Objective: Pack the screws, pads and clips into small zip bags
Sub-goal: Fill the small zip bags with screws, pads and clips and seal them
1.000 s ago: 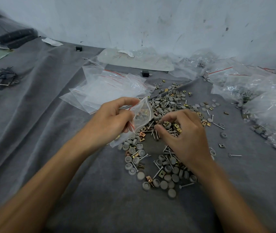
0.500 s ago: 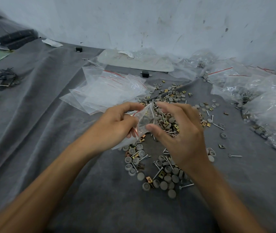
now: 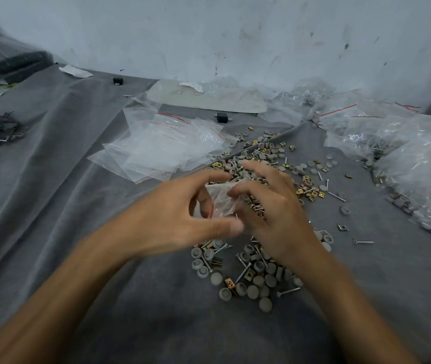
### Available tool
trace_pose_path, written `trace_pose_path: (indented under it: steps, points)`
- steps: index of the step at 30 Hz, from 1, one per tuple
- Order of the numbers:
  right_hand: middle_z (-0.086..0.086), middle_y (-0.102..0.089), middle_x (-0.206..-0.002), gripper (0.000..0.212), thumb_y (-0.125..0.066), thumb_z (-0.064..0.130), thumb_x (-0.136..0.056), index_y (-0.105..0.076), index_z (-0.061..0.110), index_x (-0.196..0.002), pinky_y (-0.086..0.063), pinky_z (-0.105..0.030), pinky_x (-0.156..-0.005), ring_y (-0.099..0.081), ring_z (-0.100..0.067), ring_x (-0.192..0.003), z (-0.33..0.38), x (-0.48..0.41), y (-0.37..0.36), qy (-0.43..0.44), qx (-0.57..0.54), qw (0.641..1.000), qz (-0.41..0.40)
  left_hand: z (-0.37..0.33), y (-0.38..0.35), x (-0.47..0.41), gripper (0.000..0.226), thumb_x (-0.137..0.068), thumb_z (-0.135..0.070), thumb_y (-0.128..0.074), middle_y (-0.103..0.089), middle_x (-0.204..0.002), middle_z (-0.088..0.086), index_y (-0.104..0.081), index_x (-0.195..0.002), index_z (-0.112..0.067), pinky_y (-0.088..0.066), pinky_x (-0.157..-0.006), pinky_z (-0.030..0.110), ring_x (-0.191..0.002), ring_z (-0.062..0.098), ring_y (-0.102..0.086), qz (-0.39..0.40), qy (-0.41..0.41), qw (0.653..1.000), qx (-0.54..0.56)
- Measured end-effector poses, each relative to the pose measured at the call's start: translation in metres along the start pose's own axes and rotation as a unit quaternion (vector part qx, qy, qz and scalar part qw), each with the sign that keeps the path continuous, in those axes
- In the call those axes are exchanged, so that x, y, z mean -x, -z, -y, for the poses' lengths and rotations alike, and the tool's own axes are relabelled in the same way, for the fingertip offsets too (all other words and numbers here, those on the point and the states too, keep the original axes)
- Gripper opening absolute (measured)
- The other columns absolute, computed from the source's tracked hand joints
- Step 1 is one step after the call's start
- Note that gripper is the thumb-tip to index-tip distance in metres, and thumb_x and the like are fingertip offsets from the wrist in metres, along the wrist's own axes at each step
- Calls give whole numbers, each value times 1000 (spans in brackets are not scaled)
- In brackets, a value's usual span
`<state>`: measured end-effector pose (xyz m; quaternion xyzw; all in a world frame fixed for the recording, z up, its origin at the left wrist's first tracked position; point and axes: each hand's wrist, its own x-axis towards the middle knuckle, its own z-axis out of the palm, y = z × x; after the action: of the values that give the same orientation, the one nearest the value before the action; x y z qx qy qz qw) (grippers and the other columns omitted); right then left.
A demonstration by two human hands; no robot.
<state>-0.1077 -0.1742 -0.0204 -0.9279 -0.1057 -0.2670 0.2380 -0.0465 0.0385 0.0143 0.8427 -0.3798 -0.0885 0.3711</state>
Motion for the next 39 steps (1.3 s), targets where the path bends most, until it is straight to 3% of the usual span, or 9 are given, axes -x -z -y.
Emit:
trace_pose_path:
  steps: [3, 5, 8, 13, 23, 27, 31, 34, 39]
  points:
    - [8, -52, -141, 23, -58, 44, -95, -69, 26, -106, -25, -15, -105, -41, -15, -134, 3, -3, 2, -33, -24, 999, -9, 3, 14, 4, 47, -70, -75, -67, -61, -91, -32, -61, -108, -48, -40, -55, 18, -69, -3, -58, -31, -12, 995, -94]
    - [14, -56, -128, 23, -59, 44, -95, -70, 27, -104, -27, -13, -102, -47, -13, -127, 6, -5, 5, -46, -42, 998, -22, 4, 22, 3, 19, -82, -57, -74, -68, -77, -15, -69, -92, -41, -45, -53, 28, -58, 6, -57, -87, -12, 996, 2]
    - [13, -62, -111, 17, -63, 38, -96, -71, 23, -101, -43, -22, -94, -55, -9, -112, 15, -9, 13, -37, -98, 993, -55, -2, 32, 0, 13, -82, -40, -73, -72, -80, 5, -74, -88, -28, -53, -62, 48, -68, 30, -64, -166, -47, 980, 102]
    - [10, -65, -98, 5, -68, 31, -96, -69, 29, -101, -46, -20, -81, -64, -10, -91, 36, -16, 43, -10, -206, 969, -139, -24, 44, 2, 11, -89, -37, -73, -71, -75, -1, -73, -87, -27, -48, -60, 13, -63, 4, -58, -253, -115, 945, 172]
    - [8, -73, -95, 6, -74, 27, -92, -71, 31, -95, -55, -27, -74, -71, -13, -89, 42, -16, 72, -50, -287, 947, -135, -27, 25, -8, 14, -86, -31, -75, -70, -74, 0, -72, -84, -18, -47, -60, 18, -62, 9, -57, -235, -72, 934, 259]
    - [6, -73, -95, 6, -75, 25, -90, -71, 30, -92, -52, -27, -73, -70, -12, -86, 36, -15, 77, -65, -267, 956, -108, -29, 15, -13, 9, -86, -25, -72, -64, -75, 18, -72, -78, -22, -43, -55, 22, -61, 19, -53, -256, -85, 926, 262]
    - [11, -70, -102, 18, -74, 35, -89, -68, 32, -105, -49, -18, -80, -66, -8, -96, 35, -13, 85, -56, -173, 980, -82, -35, 1, -10, 7, -91, -20, -70, -58, -78, 28, -69, -84, -17, -40, -55, 48, -66, 46, -48, -261, -121, 931, 226]
    - [20, -65, -108, 34, -69, 51, -87, -67, 35, -117, -44, -20, -89, -59, -4, -108, 42, -10, 89, -33, -30, 998, -48, -39, -7, -8, 5, -93, -25, -69, -65, -76, 6, -71, -88, -27, -46, -56, 41, -65, 28, -55, -221, -132, 949, 183]
    - [18, -64, -88, 13, -70, 39, -85, -73, 27, -90, -47, -39, -88, -59, -8, -88, 56, -10, 88, 0, 18, 998, -62, -45, -12, -5, 9, -94, -24, -70, -66, -76, -4, -71, -91, -33, -45, -52, 24, -60, 13, -56, -212, -155, 954, 145]
